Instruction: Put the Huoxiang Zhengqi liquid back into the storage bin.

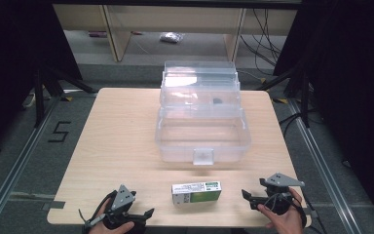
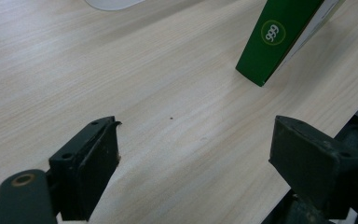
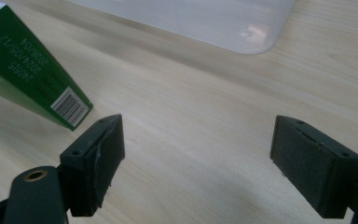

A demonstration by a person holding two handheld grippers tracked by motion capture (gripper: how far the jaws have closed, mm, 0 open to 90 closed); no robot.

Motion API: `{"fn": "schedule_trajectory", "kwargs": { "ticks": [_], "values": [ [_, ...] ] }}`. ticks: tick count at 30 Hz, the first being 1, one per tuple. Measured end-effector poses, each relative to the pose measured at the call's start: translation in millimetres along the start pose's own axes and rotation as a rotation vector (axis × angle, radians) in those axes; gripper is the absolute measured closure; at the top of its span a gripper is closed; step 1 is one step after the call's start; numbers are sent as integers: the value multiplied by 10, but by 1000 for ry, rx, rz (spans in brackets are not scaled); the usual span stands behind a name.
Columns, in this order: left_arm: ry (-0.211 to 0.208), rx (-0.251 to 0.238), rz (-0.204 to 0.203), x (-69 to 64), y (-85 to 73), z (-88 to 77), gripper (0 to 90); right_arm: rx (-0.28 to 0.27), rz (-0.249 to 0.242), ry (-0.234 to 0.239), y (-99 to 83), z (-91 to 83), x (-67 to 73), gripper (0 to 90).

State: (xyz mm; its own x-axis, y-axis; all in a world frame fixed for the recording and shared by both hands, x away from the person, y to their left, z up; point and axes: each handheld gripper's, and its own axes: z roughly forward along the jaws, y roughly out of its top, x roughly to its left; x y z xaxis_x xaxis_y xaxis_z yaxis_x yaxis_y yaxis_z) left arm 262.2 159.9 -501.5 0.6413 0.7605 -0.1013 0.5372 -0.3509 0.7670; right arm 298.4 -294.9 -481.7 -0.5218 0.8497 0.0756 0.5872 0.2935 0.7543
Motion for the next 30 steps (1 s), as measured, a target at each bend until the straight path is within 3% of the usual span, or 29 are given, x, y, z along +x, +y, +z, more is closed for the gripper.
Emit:
{"fn": "schedule_trajectory", "kwargs": {
  "ticks": [5,6,7,11,12,13,14,20,21,22,27,30],
  "values": [
    [11,13,4,16,6,7,149,9,-40,26,36,-15,37,187],
    [10,23,3,17,11,0,149,22,-44,38,67,-37,107,186],
    [7,27,4,19,12,-2,149,19,-74,42,84,-37,107,185],
    [15,16,3,18,6,9,149,22,-91,60,158,-75,181,183],
    [15,20,5,24,6,8,149,12,-145,77,236,-108,209,180],
    [2,20,-4,23,8,5,149,9,-167,83,265,-115,215,175],
    [-2,28,11,31,9,-5,149,20,-180,94,313,-131,246,164],
    [11,11,7,26,8,8,149,57,-256,132,460,-133,412,160],
    [10,13,9,28,8,8,149,69,-296,140,510,-120,462,159],
    [12,11,-1,22,6,9,149,81,-305,151,540,-115,494,159],
    [1,17,-2,29,9,8,149,90,-396,165,680,-82,611,159],
    [-3,22,-2,25,7,0,149,102,-421,176,762,-76,669,159]
  ]
}}
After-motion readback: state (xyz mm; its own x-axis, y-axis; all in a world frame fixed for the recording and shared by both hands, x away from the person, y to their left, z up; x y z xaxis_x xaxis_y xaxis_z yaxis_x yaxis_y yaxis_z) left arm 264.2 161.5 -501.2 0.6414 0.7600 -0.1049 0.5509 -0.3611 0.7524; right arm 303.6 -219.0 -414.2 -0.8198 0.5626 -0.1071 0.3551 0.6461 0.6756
